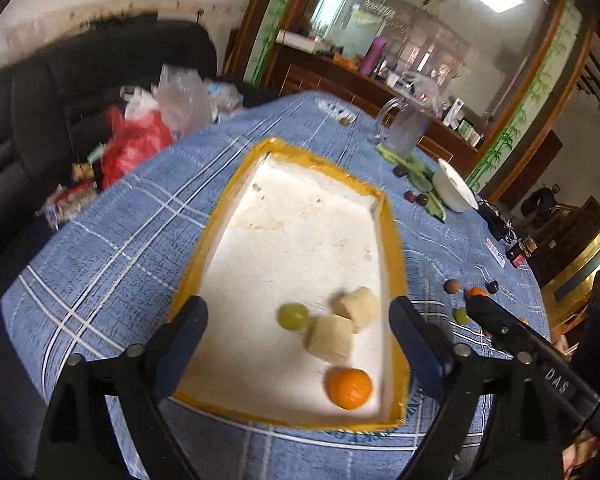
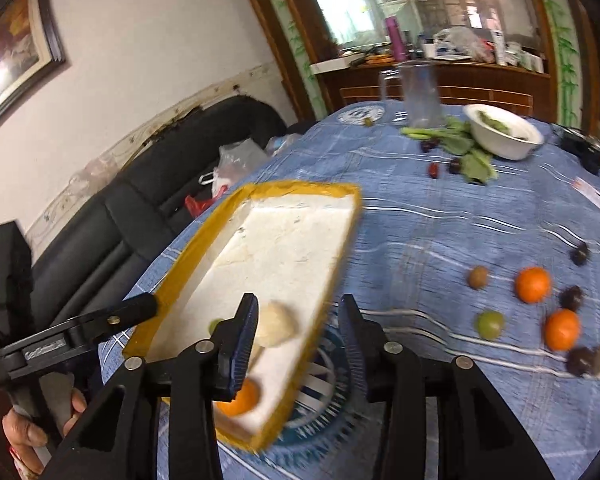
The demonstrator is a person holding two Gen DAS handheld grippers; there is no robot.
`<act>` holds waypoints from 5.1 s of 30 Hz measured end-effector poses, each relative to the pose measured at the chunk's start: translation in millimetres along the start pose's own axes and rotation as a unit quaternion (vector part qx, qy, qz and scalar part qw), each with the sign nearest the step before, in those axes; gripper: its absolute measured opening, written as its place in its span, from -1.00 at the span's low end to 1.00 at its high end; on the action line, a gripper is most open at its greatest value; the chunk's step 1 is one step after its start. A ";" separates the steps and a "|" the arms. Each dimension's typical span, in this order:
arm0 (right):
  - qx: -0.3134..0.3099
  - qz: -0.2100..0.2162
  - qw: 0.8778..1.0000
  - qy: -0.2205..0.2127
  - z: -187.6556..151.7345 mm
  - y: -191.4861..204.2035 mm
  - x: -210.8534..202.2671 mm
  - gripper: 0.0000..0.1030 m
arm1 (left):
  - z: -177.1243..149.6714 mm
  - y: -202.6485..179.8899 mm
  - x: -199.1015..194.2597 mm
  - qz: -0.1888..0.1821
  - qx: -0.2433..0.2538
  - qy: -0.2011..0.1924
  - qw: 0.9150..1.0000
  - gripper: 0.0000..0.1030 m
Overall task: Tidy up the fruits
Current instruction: 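Move both open tools back from the tray toward the remaining fruits, then grasp the red date with the right tool while the left tool grasps a small cream cube, then carry the date and cube over the tray and open both tools, then move both open tools back from the tray toward the remaining fruits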
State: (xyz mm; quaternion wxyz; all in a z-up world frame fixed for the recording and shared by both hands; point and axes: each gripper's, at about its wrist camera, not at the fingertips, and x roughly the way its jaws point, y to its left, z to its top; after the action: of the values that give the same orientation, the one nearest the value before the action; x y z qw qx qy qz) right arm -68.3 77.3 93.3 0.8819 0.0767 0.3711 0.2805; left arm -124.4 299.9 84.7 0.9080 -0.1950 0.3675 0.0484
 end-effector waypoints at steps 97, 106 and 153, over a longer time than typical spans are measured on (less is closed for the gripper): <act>0.097 -0.048 0.994 -0.034 -36.7 -126.1 -94.3 -0.57 | -14.2 -59.0 21.0 0.017 0.092 -0.025 0.995 -0.73; 0.044 0.052 0.997 0.041 -18.5 -20.5 -3.9 -0.56 | -13.7 12.9 30.5 0.041 0.032 0.001 0.999 -0.73; 0.092 -0.138 0.984 -0.066 -38.5 -116.1 -128.6 -0.07 | -41.5 -96.1 -32.7 -0.110 0.077 0.013 0.991 0.84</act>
State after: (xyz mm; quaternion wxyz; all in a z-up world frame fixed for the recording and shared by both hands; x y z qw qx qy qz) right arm -117.3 -92.9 104.5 0.9240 0.1243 0.3430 0.1148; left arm -152.7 197.1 110.7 0.9154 -0.1645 0.3579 -0.0826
